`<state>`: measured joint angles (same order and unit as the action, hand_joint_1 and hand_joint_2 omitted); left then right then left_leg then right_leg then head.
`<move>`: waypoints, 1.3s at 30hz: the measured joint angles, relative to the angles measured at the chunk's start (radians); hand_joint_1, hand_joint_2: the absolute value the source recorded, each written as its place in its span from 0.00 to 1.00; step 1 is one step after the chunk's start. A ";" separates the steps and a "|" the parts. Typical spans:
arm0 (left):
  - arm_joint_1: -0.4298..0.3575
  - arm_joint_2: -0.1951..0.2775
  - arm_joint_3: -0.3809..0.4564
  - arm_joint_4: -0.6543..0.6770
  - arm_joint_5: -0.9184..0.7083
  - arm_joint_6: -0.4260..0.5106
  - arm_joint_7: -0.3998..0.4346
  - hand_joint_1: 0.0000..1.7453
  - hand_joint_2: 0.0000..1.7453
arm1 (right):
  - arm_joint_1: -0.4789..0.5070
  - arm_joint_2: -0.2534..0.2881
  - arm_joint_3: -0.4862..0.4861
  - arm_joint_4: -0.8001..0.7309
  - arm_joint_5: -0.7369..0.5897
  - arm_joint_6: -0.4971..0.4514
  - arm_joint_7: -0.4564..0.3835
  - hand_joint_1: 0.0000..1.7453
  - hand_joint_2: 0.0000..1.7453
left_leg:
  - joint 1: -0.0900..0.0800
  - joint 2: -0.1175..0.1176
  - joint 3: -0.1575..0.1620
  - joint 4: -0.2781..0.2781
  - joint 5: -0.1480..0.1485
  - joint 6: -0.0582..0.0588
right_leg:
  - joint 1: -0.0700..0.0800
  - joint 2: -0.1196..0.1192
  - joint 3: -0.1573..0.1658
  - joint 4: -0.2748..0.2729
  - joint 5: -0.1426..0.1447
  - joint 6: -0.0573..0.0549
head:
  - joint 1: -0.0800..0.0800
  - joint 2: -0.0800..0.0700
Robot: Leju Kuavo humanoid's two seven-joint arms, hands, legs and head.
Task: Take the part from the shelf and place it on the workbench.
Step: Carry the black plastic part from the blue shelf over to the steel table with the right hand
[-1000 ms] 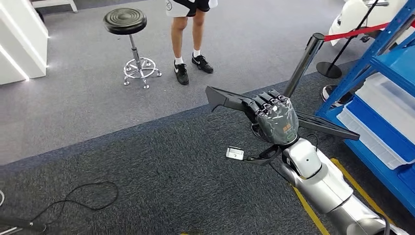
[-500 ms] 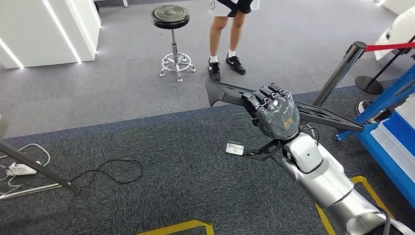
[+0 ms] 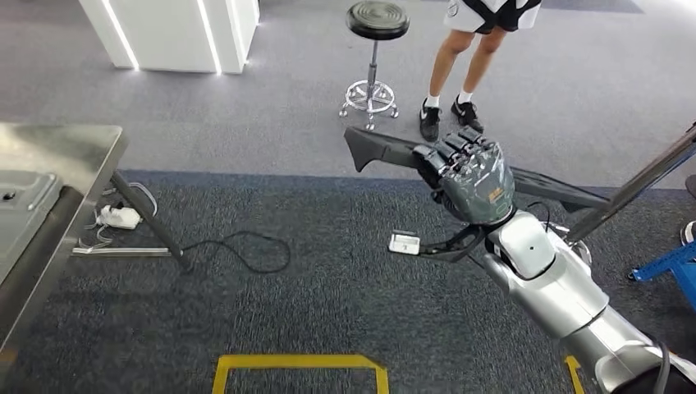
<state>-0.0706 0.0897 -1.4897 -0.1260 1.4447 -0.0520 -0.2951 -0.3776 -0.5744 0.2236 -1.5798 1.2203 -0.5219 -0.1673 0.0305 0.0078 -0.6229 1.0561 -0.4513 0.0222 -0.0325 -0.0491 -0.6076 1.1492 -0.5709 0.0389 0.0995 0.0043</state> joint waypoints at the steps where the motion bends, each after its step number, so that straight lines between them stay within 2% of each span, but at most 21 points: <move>1: 0.000 0.001 0.000 0.000 0.000 0.000 0.000 0.00 1.00 | 0.000 -0.006 0.000 -0.001 -0.002 0.000 -0.001 1.00 1.00 | -0.004 -0.012 -0.006 0.000 0.004 0.006 | 0.003 0.026 -0.029 0.066 -0.036 -0.004 | 0.000 0.000; 3: 0.000 0.002 0.000 0.000 0.000 0.000 0.000 0.00 1.00 | 0.001 -0.014 0.002 -0.001 -0.003 0.000 -0.002 1.00 1.00 | -0.014 -0.042 -0.016 0.000 0.012 0.014 | 0.010 0.045 -0.074 0.164 -0.070 -0.015 | 0.000 0.000; 4: 0.000 0.002 0.000 0.000 0.000 0.000 0.000 0.00 1.00 | 0.001 -0.015 0.002 -0.001 -0.003 0.000 -0.003 1.00 1.00 | -0.019 -0.057 -0.019 0.000 0.015 0.016 | 0.015 0.048 -0.073 0.165 -0.059 -0.023 | 0.000 0.000; 6: 0.001 0.002 0.000 0.000 0.000 0.000 0.000 0.00 1.00 | -0.001 -0.019 0.004 -0.001 -0.006 0.001 -0.005 1.00 1.00 | -0.024 -0.086 -0.022 0.000 0.022 0.017 | 0.024 0.068 -0.021 0.065 0.005 -0.041 | 0.000 0.000; 9: -0.001 0.000 0.000 0.000 0.000 0.000 0.000 0.00 1.00 | -0.012 -0.039 0.004 -0.009 -0.017 0.006 -0.008 1.00 1.00 | -0.024 -0.126 -0.033 0.000 0.036 0.007 | 0.032 0.139 0.045 -0.082 0.060 -0.059 | 0.000 0.000; 10: -0.001 0.000 0.000 0.000 0.000 0.000 0.000 0.00 1.00 | -0.017 -0.046 0.005 -0.013 -0.020 0.009 -0.009 1.00 1.00 | -0.022 -0.139 -0.038 -0.001 0.042 0.002 | 0.034 0.145 0.048 -0.093 0.059 -0.060 | 0.001 0.000; 12: 0.002 0.002 0.000 0.000 0.000 0.000 0.000 0.00 1.00 | -0.023 -0.057 0.006 -0.024 -0.024 0.017 -0.011 1.00 1.00 | -0.019 -0.157 -0.044 -0.002 0.049 -0.009 | 0.034 0.116 0.052 -0.106 0.069 -0.062 | 0.001 0.000; 14: 0.006 0.004 0.000 0.000 0.000 -0.001 0.000 0.00 1.00 | -0.031 -0.065 0.008 -0.037 -0.029 0.025 -0.016 1.00 1.00 | -0.024 -0.113 -0.062 0.033 0.023 -0.014 | 0.030 0.086 0.061 -0.128 0.082 -0.068 | 0.000 0.000; 16: 0.006 0.004 0.000 0.000 0.000 -0.003 0.000 0.00 1.00 | -0.038 -0.077 0.009 -0.050 -0.036 0.036 -0.020 1.00 1.00 | -0.026 -0.045 -0.105 0.134 -0.044 -0.019 | 0.031 0.054 0.061 -0.137 0.090 -0.074 | -0.001 0.000; 18: 0.005 0.004 0.000 0.000 0.000 -0.003 -0.001 0.00 1.00 | -0.042 -0.087 0.010 -0.057 -0.039 0.045 -0.021 1.00 1.00 | -0.021 -0.021 -0.141 0.234 -0.092 -0.026 | 0.031 0.020 0.055 -0.134 0.092 -0.075 | -0.002 0.000; 19: 0.005 0.004 0.000 0.000 0.000 -0.003 -0.001 0.00 1.00 | -0.042 -0.089 0.010 -0.059 -0.039 0.049 -0.022 1.00 1.00 | -0.018 -0.016 -0.140 0.245 -0.093 -0.029 | 0.030 0.004 0.052 -0.131 0.091 -0.074 | -0.002 0.000; 22: 0.006 0.005 0.000 0.000 0.001 -0.003 -0.001 0.00 1.00 | -0.044 -0.094 0.010 -0.067 -0.040 0.052 -0.022 1.00 1.00 | -0.015 0.024 -0.045 0.106 -0.037 -0.034 | 0.026 -0.037 0.043 -0.115 0.084 -0.063 | -0.002 0.000; 24: 0.006 0.006 0.000 0.000 0.001 -0.004 -0.002 0.00 1.00 | -0.048 -0.102 0.010 -0.072 -0.044 0.054 -0.023 1.00 1.00 | -0.020 0.052 0.004 0.020 -0.017 -0.023 | 0.030 -0.060 0.040 -0.101 0.076 -0.049 | -0.001 0.000; 27: 0.009 0.007 0.000 0.000 0.003 -0.004 -0.002 0.00 1.00 | -0.055 -0.114 0.013 -0.076 -0.062 0.073 -0.028 1.00 1.00 | -0.026 0.029 0.006 0.003 -0.009 0.002 | 0.030 -0.088 0.042 -0.098 0.073 -0.032 | 0.000 0.000; 28: 0.010 0.007 0.000 0.000 0.005 -0.006 -0.002 0.00 1.00 | -0.056 -0.119 0.014 -0.078 -0.068 0.081 -0.030 1.00 1.00 | -0.025 0.018 0.005 0.000 -0.005 0.008 | 0.026 -0.076 0.041 -0.093 0.065 -0.026 | 0.001 0.000; 30: 0.010 0.007 0.000 0.000 0.006 -0.008 -0.002 0.00 1.00 | -0.058 -0.134 0.015 -0.082 -0.075 0.090 -0.033 1.00 1.00 | -0.022 -0.003 0.004 -0.007 0.003 0.021 | 0.020 -0.018 0.019 -0.036 0.022 -0.018 | 0.001 0.000; 31: 0.009 0.007 0.000 0.000 0.006 -0.009 -0.001 0.00 1.00 | -0.059 -0.141 0.015 -0.084 -0.076 0.092 -0.035 1.00 1.00 | -0.022 -0.013 0.002 -0.007 0.005 0.024 | 0.018 0.015 -0.006 0.021 -0.010 -0.016 | 0.001 0.000; 33: 0.009 0.007 0.000 0.000 0.004 -0.007 0.003 0.00 1.00 | -0.059 -0.149 0.016 -0.084 -0.074 0.099 -0.038 1.00 1.00 | -0.025 -0.036 -0.002 -0.007 0.009 0.029 | 0.018 0.041 -0.063 0.139 -0.058 -0.016 | 0.000 0.000; 35: 0.009 0.007 0.000 0.000 0.003 -0.003 0.012 0.00 1.00 | -0.059 -0.153 0.019 -0.084 -0.072 0.112 -0.039 1.00 1.00 | -0.029 -0.064 -0.004 -0.007 0.013 0.030 | 0.019 0.047 -0.072 0.152 -0.038 -0.021 | 0.000 0.000; 37: 0.009 0.007 0.000 0.000 0.006 0.001 0.022 0.00 1.00 | -0.062 -0.162 0.021 -0.088 -0.076 0.129 -0.037 1.00 1.00 | -0.030 -0.092 -0.004 -0.007 0.017 0.028 | 0.020 0.074 -0.020 0.038 0.032 -0.033 | 0.000 0.000; 39: 0.008 0.005 0.000 0.000 0.008 0.006 0.030 0.00 1.00 | -0.069 -0.175 0.021 -0.097 -0.092 0.158 -0.034 1.00 1.00 | -0.029 -0.118 -0.011 -0.007 0.023 0.021 | 0.022 0.122 0.028 -0.072 0.073 -0.043 | 0.000 0.000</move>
<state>-0.0622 0.0951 -1.4892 -0.1259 1.4526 -0.0456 -0.2647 -0.4464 -0.7491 0.2446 -1.6772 1.1278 -0.3643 -0.2012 0.0014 -0.1103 -0.6335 1.0490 -0.4279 0.0431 -0.0105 0.0734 -0.5794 1.0776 -0.4976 -0.0046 0.0998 0.0045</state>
